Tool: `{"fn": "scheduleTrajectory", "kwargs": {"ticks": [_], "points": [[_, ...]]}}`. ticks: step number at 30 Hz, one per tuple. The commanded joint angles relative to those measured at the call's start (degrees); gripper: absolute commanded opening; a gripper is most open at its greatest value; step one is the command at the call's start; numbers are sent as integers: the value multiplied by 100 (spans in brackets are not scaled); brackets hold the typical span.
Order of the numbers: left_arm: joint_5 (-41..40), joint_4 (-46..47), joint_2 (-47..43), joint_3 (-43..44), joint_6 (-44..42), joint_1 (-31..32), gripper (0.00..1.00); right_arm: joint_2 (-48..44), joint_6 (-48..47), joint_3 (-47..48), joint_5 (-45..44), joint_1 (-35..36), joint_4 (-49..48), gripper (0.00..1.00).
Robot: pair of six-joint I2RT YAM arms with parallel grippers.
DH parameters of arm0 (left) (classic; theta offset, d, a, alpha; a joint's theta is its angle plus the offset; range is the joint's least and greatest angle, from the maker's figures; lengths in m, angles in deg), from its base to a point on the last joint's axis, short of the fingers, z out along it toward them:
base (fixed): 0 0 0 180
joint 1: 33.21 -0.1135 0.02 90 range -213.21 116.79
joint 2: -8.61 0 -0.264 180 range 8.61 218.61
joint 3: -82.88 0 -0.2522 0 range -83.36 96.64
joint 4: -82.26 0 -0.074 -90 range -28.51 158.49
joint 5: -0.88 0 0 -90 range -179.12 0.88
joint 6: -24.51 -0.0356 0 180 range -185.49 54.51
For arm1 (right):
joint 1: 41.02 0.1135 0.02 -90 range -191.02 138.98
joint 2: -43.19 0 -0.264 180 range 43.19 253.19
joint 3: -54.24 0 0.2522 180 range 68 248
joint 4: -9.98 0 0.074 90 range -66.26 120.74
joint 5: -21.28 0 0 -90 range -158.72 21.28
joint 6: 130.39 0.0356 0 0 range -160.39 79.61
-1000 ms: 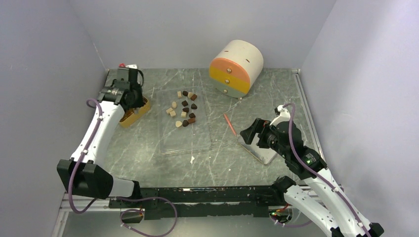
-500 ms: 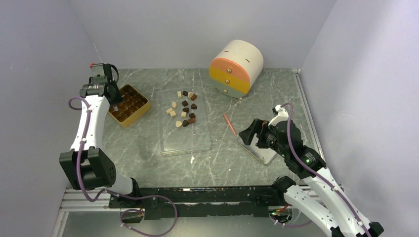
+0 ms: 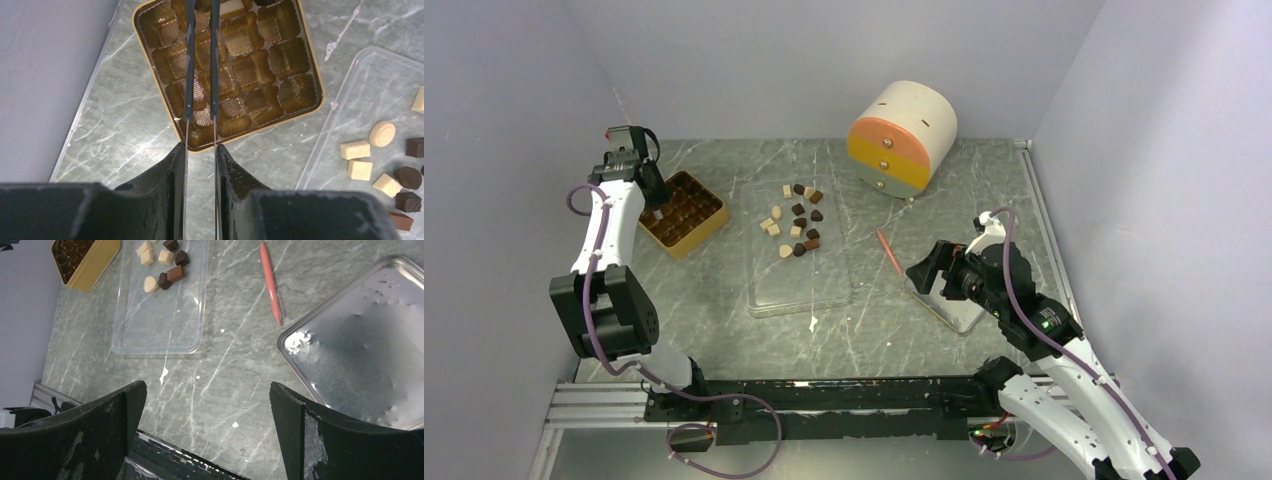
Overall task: Pack the chocolate
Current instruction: Place the fake chocolate in the packing box.
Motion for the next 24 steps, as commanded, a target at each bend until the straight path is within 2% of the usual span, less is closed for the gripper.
{"fn": "scheduleTrajectory", "kwargs": {"ticks": [1, 6, 24], "points": [[54, 443, -4, 105, 69, -28, 22, 30, -86, 208, -33, 20, -246, 99], [-7, 630, 35, -121, 16, -56, 25, 43, -95, 263, -31, 15, -216, 99], [57, 526, 129, -21, 39, -131, 33, -174, -73, 352, -188, 15, 30, 99]]}}
